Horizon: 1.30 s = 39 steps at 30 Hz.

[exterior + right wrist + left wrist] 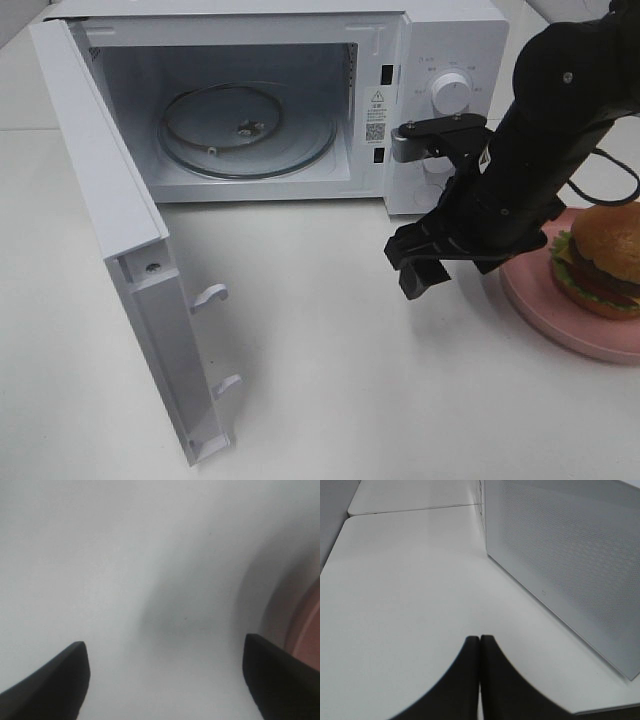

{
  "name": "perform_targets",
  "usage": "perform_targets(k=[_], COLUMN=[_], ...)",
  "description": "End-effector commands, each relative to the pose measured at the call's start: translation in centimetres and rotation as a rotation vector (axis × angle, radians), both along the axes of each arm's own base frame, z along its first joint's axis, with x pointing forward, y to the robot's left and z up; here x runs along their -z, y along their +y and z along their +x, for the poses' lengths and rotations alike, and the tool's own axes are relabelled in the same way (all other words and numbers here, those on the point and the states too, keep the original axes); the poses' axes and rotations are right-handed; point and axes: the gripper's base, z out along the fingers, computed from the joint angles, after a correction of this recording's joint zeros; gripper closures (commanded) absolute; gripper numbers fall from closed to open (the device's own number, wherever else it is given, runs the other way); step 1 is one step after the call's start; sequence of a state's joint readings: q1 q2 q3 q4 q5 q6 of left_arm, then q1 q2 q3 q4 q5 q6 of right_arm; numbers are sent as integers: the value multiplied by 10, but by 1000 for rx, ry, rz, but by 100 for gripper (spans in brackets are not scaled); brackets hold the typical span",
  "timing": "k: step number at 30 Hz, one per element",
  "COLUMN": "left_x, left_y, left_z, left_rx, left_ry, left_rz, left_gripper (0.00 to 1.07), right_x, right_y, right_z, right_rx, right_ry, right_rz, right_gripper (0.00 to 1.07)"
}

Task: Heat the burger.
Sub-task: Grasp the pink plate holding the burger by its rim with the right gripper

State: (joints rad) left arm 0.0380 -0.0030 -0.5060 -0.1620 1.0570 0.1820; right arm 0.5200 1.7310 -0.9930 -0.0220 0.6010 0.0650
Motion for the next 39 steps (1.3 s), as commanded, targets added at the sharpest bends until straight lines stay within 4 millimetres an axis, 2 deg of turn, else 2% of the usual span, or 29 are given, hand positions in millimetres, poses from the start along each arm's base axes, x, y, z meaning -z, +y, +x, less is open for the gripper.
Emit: perform_targets(k=[1,3,4,5,9,10,13,17,21,28,30,33,35,36,37,38,39], left_x=[0,0,0,0,0,0,0,0,0,0,0,0,0,0,0,0,0], left_y=[0,0,0,0,0,0,0,0,0,0,0,0,0,0,0,0,0], left_z=[-3,-3,-3,-3,-3,-3,-3,-3,-3,-3,-3,-3,-3,-3,-3,-3,-3], left_rx=[-5,-5,-5,-5,-5,-5,-5,-5,-5,-5,-5,-5,-5,-5,-5,-5,-5], left_ry=[-29,-29,-29,-29,-29,-29,-29,-29,-29,-29,-29,-29,-29,-29,-29,-29,-29], left_rz=[2,2,2,2,2,2,2,2,2,2,2,2,2,2,2,2,2], left_gripper=[106,106,106,106,106,106,106,106,106,106,106,106,106,106,106,106,106], right_x=[-3,4,4,10,19,26,30,52,64,68,69,70,77,77,78,78,78], right_y=[-3,-21,-21,-29,-37,-37,-37,-39,-39,-40,-40,-40,-41,-41,-41,-41,-41], right_z=[4,15,15,19,24,24,25,27,28,27,27,27,25,25,25,25,25], right_rx=[16,82,82,120,145,141,135,115,104,91,56,53,47,47,47,47,46], right_ry=[-18,-1,-1,14,40,57,63,107,130,138,149,153,181,181,187,187,187], right_rz=[-20,-37,-37,-45,-60,-73,-84,-137,-156,-172,-183,-185,-200,-200,-203,-203,-203], right_gripper=[29,30,30,30,31,31,31,31,31,31,39,43,65,65,79,79,90])
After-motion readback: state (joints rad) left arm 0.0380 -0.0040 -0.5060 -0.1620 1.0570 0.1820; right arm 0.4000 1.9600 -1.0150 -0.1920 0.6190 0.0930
